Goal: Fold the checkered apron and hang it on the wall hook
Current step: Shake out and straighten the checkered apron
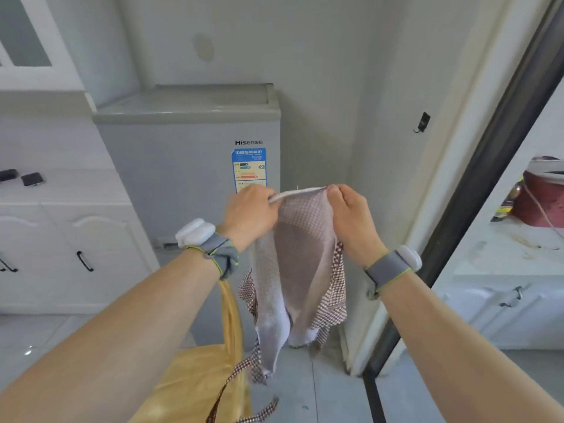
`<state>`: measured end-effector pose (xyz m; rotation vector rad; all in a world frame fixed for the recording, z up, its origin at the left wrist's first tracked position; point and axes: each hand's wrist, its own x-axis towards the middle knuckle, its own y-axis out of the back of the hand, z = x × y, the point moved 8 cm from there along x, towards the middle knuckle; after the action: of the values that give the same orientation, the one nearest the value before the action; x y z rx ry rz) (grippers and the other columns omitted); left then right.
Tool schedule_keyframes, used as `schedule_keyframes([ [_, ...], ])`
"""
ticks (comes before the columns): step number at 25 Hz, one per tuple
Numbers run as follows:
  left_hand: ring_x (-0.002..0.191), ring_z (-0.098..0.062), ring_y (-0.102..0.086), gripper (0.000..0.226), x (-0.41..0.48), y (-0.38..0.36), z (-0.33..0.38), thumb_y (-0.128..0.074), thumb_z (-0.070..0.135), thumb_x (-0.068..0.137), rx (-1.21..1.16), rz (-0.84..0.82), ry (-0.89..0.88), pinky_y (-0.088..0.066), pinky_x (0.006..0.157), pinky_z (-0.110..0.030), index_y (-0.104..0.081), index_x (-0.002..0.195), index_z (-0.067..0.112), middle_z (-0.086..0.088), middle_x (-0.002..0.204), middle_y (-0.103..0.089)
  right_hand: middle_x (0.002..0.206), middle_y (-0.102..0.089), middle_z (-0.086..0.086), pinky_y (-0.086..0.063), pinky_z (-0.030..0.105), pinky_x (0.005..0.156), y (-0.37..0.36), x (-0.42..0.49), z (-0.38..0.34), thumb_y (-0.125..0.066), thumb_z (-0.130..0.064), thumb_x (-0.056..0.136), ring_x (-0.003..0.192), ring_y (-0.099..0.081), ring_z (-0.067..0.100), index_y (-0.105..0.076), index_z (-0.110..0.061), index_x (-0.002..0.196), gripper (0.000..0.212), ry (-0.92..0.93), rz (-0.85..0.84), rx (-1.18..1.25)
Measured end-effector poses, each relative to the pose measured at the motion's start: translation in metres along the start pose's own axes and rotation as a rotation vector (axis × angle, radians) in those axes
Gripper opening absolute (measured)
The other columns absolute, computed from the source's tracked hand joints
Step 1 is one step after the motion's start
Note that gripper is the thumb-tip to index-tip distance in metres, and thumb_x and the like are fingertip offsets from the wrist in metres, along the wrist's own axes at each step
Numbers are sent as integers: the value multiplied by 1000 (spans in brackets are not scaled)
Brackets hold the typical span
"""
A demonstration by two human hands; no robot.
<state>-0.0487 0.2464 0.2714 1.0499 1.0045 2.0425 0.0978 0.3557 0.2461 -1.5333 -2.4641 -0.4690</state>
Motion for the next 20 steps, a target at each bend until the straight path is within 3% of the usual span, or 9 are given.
schedule_keyframes([
  [3, 68, -37, -52, 37, 9, 18, 3, -48, 21, 91, -103, 106, 7, -29, 56, -33, -41, 55, 18, -6, 65, -51, 61, -35, -1, -27, 31, 52, 6, -7, -8, -58, -40, 90, 59, -31, 15, -45, -10, 65, 40, -8, -195, 79],
  [4, 67, -35, -51, 33, 11, 25, 8, -47, 20, 90, -110, 146, -10, -29, 56, -32, -45, 57, 19, -5, 65, -52, 61, -37, 1, -29, 30, 51, 3, -10, -7, -64, -42, 85, 57, -34, 15, -48, -9, 66, 41, 10, -313, -65],
  [6, 69, -30, -52, 22, 10, 33, 18, -46, 16, 87, -38, 210, -43, -31, 57, -31, -60, 70, 19, -1, 71, -58, 61, -49, 4, -34, 30, 52, 2, -14, 11, -68, -40, 83, 57, -48, 18, -54, -5, 67, 42, 50, -474, -581],
  [8, 74, -33, -57, 22, 10, 35, 17, -45, 17, 87, 49, 267, -57, -32, 59, -32, -67, 83, 18, -5, 79, -66, 69, -56, 11, -34, 32, 59, 21, -3, 31, -60, -32, 90, 74, -60, 34, -52, -7, 69, 33, 86, -364, -846],
  [11, 86, -39, -61, 24, 13, 25, -3, -48, 29, 92, 136, 245, 3, -39, 62, -35, -66, 90, 13, -13, 93, -72, 87, -67, 21, -36, 34, 65, 64, 12, 61, -53, -15, 90, 89, -61, 43, -55, -18, 76, 15, 19, -135, -753],
  [14, 91, -39, -63, 25, 11, 15, -22, -51, 38, 91, 180, 183, 65, -39, 64, -34, -65, 97, 18, -11, 98, -72, 93, -68, 25, -35, 36, 65, 90, 15, 90, -48, -17, 94, 90, -61, 46, -62, -7, 85, 19, -24, -84, -804],
  [17, 86, -37, -64, 32, 14, 3, -31, -54, 49, 87, 178, 64, 126, -41, 63, -32, -67, 82, 20, -8, 85, -70, 92, -67, 28, -36, 40, 65, 126, 18, 110, -47, -20, 97, 90, -60, 48, -61, -4, 84, 24, -69, -8, -846],
  [19, 78, -36, -59, 45, 17, -5, -41, -55, 51, 87, 35, -34, 228, -39, 58, -31, -58, 61, 15, -6, 66, -58, 92, -67, 28, -36, 39, 66, 155, 22, 124, -46, -22, 96, 91, -60, 48, -62, -6, 81, 27, -137, 26, -854],
  [20, 76, -35, -57, 46, 17, -12, -47, -56, 50, 88, -96, -84, 294, -37, 58, -31, -58, 61, 13, -3, 64, -55, 89, -66, 28, -39, 39, 66, 170, 24, 132, -46, -24, 96, 90, -61, 47, -60, -8, 75, 30, -189, 32, -838],
])
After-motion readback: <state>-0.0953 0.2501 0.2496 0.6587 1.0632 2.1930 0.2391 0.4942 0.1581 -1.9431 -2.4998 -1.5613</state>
